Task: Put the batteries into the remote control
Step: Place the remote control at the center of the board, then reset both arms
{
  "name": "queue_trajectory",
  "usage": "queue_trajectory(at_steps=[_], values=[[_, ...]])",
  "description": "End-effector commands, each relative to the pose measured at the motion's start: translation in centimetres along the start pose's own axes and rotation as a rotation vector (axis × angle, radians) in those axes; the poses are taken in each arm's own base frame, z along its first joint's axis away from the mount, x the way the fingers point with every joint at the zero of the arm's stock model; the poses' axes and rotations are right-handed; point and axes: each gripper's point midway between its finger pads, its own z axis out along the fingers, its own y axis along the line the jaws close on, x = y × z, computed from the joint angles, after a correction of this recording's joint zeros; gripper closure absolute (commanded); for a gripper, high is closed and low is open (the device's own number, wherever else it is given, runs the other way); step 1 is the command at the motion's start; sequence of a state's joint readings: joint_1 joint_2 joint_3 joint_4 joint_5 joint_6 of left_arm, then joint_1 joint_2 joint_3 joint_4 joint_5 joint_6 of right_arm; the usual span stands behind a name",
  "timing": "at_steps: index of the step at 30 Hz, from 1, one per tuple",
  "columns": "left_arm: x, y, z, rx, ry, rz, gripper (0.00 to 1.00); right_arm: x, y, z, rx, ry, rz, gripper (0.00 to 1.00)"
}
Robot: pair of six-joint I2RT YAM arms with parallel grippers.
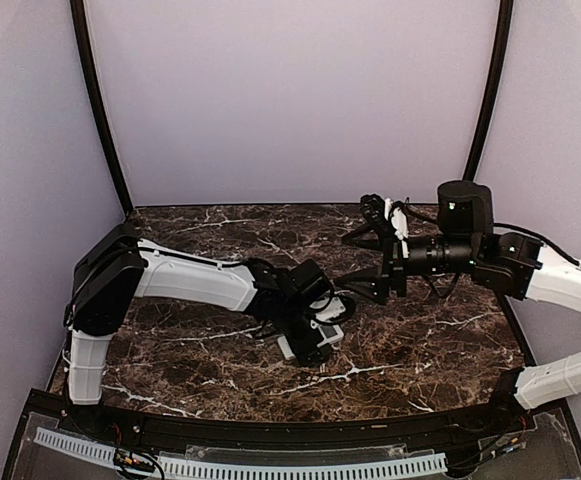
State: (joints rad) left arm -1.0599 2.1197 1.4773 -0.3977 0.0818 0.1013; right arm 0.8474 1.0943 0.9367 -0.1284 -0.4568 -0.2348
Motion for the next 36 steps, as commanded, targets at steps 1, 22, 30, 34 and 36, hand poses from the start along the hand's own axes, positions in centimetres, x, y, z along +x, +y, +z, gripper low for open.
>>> queue_trajectory(at_steps=[1,22,30,34,36], values=[[8.1,-1.5,1.9,0.08,0.27,-0.036,0.01,0.5,-0.7,-0.2,0.033,0.014,0.01,0.15],[9.5,16.0,-17.4,-0.349,-0.444,-0.762,0.01,13.5,-20.2,-12.6,0.816,0.09,0.675,0.09],[21.7,21.5,-22.9,-0.708,-0.505,-1.088,0.01,20.2,-23.1,-19.5,1.145,0.006,0.844,0.08],[24.2,21.5,-24.9,-0.809,-0.584,-1.143,0.01,22.6,-24.2,-21.2,1.301,0.036,0.927,0.07],[24.6,21.4,-25.6,-0.83,-0.629,-1.157,0.01,23.4,-24.5,-21.3,1.324,0.058,0.949,0.07]])
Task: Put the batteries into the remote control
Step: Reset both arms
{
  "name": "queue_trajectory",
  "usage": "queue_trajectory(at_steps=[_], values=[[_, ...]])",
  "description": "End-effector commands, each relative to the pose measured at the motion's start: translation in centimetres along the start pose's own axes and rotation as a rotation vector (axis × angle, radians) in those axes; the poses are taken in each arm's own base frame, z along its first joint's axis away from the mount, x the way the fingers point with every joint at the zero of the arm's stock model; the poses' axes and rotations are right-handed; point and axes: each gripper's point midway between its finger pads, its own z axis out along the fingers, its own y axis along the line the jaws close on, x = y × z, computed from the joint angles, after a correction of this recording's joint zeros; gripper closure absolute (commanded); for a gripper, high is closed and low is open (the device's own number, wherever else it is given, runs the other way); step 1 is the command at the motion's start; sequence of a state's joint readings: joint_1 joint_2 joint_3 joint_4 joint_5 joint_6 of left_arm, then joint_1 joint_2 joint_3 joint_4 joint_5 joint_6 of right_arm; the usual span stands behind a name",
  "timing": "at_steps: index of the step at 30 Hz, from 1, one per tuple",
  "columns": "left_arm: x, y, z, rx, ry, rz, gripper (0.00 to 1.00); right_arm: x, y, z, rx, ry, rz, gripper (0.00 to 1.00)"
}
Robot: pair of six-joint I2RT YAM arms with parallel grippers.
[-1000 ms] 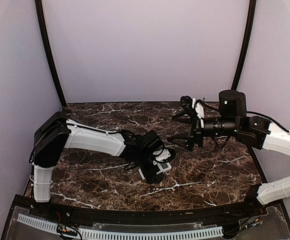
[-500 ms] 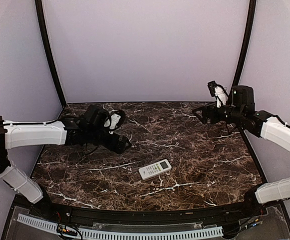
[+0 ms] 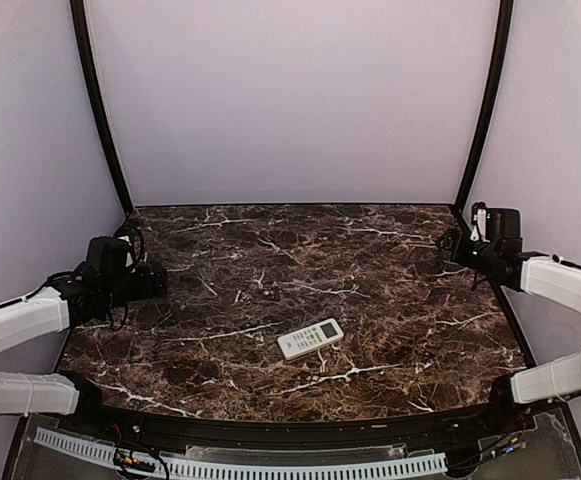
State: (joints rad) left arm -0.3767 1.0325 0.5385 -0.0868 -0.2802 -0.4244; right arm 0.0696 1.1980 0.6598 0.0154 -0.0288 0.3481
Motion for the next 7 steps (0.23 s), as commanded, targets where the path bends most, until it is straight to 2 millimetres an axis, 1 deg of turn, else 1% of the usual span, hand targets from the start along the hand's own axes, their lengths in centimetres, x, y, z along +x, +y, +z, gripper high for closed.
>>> queue_trajectory(at_steps=[1,4,7], values=[[-1.27,2.36,-1.2,-0.07,-0.124,-0.102,0.01,-1.56,-2.01,1.01,0.121,-0.055,0.092,0.08],[-1.38,3.02,-1.67,-0.086,-0.149,-0.124,0.01,-0.95,-1.42,1.28,0.077,-0.044,0.087,0.11],[-1.48,3.26,-1.9,-0.092,-0.161,-0.136,0.01,-1.36,-1.27,0.64,0.065,-0.08,0.079,0.1]])
